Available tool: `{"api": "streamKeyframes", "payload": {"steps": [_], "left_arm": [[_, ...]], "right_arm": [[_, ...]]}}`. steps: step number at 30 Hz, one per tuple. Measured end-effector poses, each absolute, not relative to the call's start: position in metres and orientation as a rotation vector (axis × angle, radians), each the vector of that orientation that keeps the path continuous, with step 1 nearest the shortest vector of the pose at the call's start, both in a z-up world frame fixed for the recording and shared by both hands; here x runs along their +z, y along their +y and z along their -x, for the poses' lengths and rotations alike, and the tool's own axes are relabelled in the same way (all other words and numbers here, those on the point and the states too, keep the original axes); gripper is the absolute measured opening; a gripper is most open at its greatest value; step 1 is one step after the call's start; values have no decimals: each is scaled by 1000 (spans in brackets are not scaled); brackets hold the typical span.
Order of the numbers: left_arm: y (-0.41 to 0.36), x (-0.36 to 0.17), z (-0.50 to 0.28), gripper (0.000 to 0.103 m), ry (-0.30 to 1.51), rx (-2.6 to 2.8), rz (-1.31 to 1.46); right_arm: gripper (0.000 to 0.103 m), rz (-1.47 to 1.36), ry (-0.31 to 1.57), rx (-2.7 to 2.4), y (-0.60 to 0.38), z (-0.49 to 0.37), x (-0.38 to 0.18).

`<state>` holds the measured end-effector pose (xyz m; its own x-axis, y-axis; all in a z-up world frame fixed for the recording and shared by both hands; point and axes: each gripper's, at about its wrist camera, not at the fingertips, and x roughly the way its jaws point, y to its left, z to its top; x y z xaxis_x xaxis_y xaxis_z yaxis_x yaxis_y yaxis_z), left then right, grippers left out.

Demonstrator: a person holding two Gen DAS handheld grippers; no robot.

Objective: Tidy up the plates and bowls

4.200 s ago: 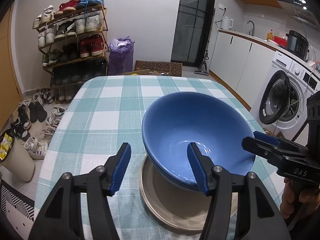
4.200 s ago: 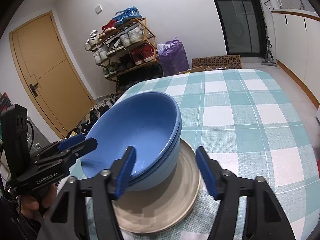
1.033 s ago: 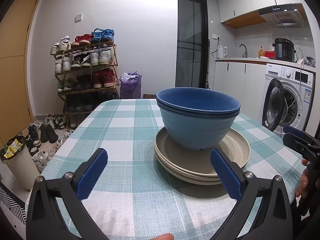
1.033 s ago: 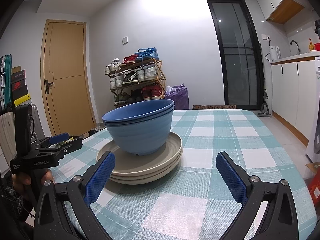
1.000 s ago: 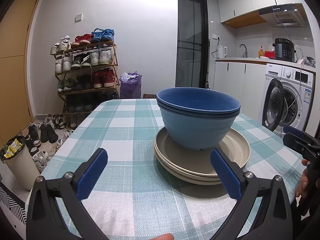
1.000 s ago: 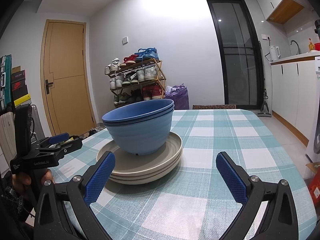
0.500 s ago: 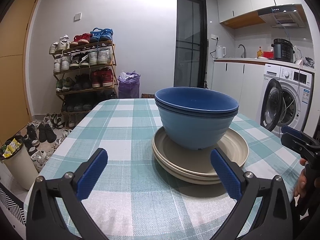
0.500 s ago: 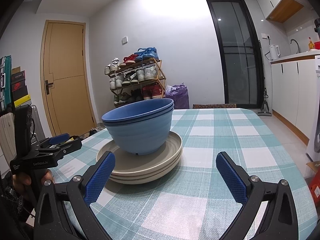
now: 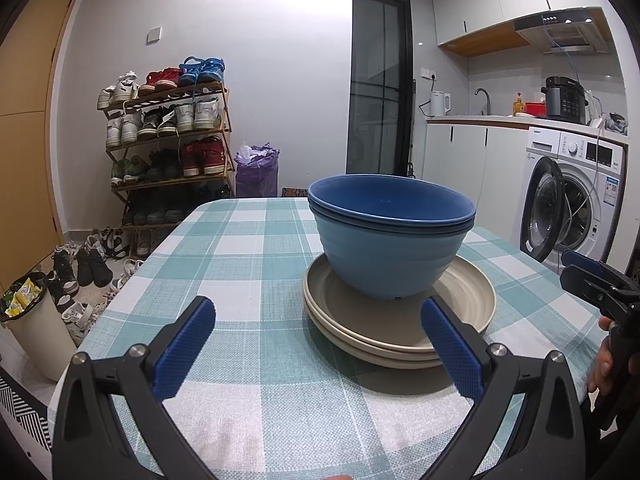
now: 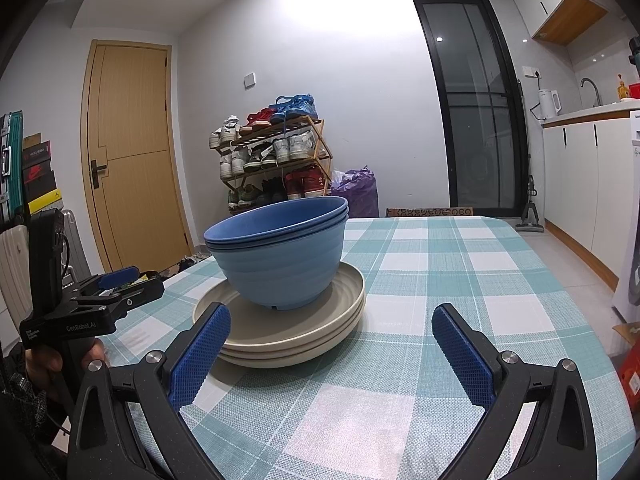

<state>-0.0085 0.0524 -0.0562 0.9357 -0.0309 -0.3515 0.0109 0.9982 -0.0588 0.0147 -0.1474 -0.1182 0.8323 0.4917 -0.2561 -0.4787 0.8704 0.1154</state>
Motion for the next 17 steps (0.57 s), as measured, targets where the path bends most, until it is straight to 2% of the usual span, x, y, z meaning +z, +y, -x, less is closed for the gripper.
{"api": "streamKeyframes", "payload": {"steps": [17], "left_arm": [[53, -56, 10, 103, 361, -13, 57]], "right_arm": [[103, -45, 287, 515, -147, -15, -118]]}}
